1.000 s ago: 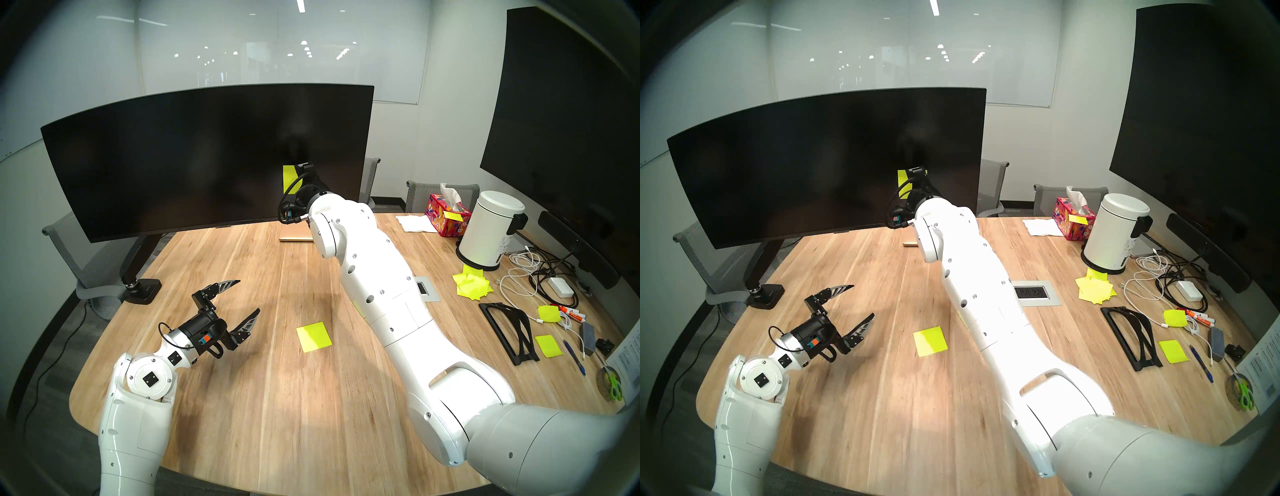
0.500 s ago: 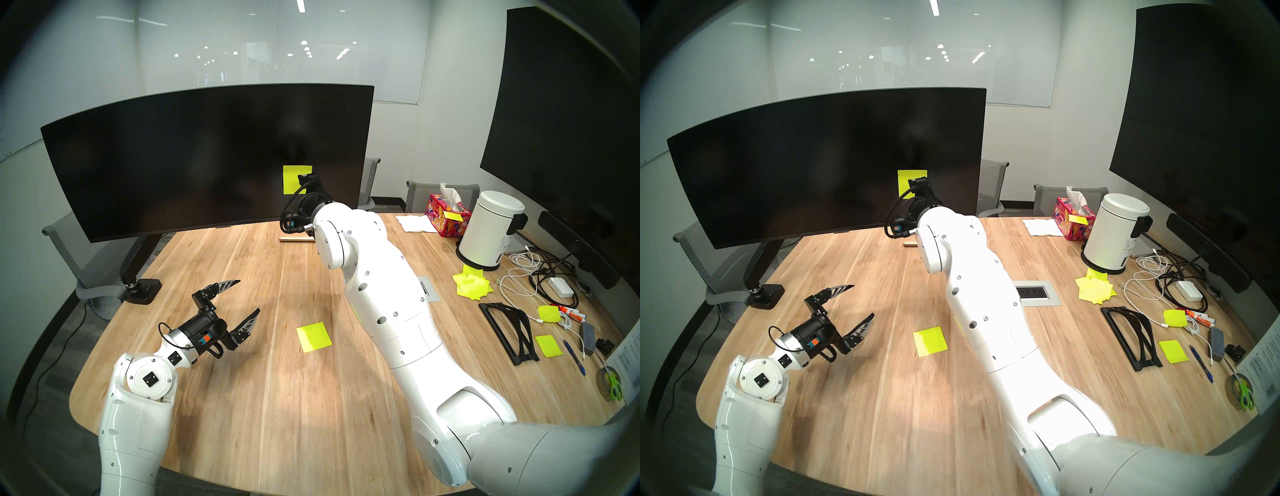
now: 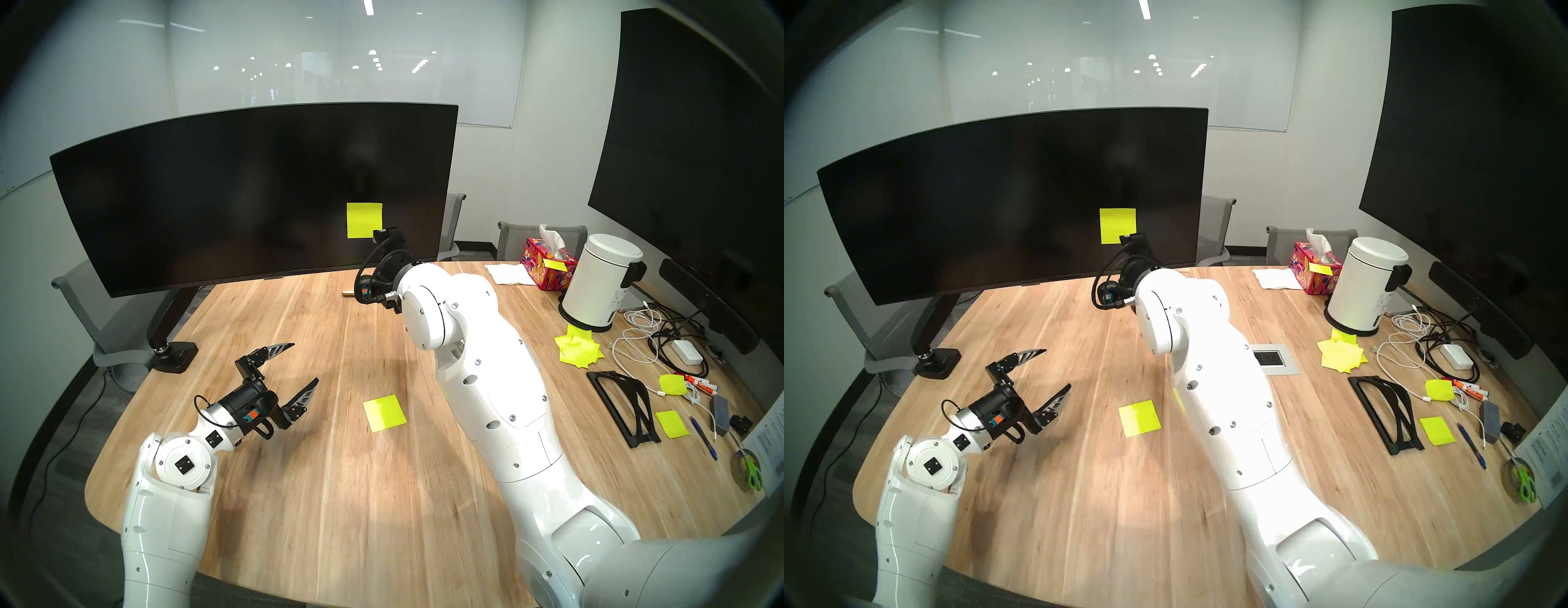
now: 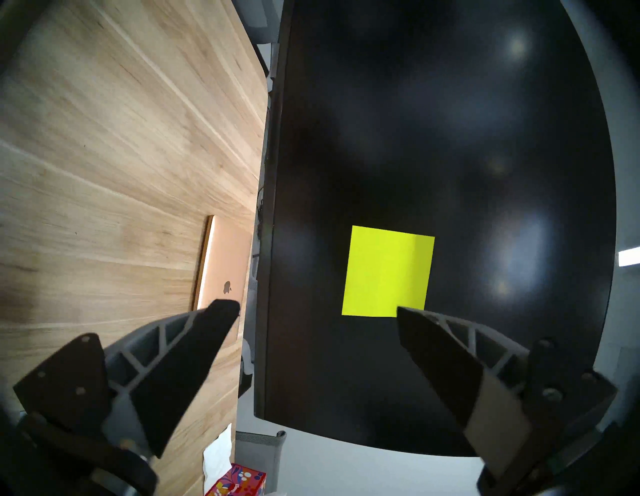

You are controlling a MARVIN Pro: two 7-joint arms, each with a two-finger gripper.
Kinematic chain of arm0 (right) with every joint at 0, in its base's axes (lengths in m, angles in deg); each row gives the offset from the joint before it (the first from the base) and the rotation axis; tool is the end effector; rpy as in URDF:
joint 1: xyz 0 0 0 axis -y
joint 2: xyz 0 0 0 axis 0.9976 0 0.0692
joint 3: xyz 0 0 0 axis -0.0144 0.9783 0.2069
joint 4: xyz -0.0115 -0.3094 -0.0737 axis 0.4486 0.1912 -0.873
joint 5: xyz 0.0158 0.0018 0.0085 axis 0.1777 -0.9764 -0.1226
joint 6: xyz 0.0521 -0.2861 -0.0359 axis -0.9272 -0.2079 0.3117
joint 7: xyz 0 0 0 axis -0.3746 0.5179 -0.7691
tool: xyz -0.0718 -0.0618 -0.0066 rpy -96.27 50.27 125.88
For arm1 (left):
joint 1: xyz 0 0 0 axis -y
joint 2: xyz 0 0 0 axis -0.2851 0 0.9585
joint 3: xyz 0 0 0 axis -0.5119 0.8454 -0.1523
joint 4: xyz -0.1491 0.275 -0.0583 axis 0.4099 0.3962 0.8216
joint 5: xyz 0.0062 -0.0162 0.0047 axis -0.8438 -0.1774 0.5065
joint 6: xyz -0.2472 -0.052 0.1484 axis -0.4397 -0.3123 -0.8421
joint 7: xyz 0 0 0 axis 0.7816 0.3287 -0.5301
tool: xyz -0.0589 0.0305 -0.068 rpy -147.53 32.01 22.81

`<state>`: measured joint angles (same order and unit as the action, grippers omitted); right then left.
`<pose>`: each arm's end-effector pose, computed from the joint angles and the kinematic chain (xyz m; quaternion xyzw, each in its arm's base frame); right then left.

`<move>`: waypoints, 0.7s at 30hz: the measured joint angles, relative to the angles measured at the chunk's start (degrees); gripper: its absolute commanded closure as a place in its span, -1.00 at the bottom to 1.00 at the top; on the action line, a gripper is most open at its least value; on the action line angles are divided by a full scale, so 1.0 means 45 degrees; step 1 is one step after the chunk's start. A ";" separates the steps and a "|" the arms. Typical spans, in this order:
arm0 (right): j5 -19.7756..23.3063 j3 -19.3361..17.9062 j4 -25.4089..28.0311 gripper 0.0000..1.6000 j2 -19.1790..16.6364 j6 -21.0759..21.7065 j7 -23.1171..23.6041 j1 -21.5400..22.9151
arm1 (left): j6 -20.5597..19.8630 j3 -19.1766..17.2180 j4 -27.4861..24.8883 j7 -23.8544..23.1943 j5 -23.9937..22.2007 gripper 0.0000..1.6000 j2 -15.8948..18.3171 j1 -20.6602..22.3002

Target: Peel one sticky note off the pad and stick it onto the monitor, then press it flat

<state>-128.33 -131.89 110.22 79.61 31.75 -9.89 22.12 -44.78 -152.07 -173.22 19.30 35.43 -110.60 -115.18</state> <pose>0.4617 0.1769 -0.1481 0.4035 0.6555 0.5209 0.3690 0.3346 0.0851 -0.3306 -0.5148 0.4879 -0.6941 0.1230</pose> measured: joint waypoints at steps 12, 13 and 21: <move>0.0911 -0.0528 0.2009 -1.00 -0.0115 0.0064 0.1525 -0.1209 | 0.0020 -0.0028 0.0000 -0.0027 0.0005 -1.00 -0.0030 0.0012; 0.0953 -0.0556 0.2060 -1.00 -0.0109 0.0076 0.1573 -0.1234 | 0.0020 -0.0029 0.0000 -0.0027 0.0005 -1.00 -0.0030 0.0012; 0.2440 -0.1486 0.3456 -1.00 0.0213 0.0598 0.3263 -0.1835 | 0.0031 -0.0042 0.0000 -0.0050 0.0011 -1.00 -0.0051 0.0021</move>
<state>-117.35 -138.57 125.77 80.57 34.44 4.80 13.86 -44.64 -152.26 -173.22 19.07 35.48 -110.83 -115.08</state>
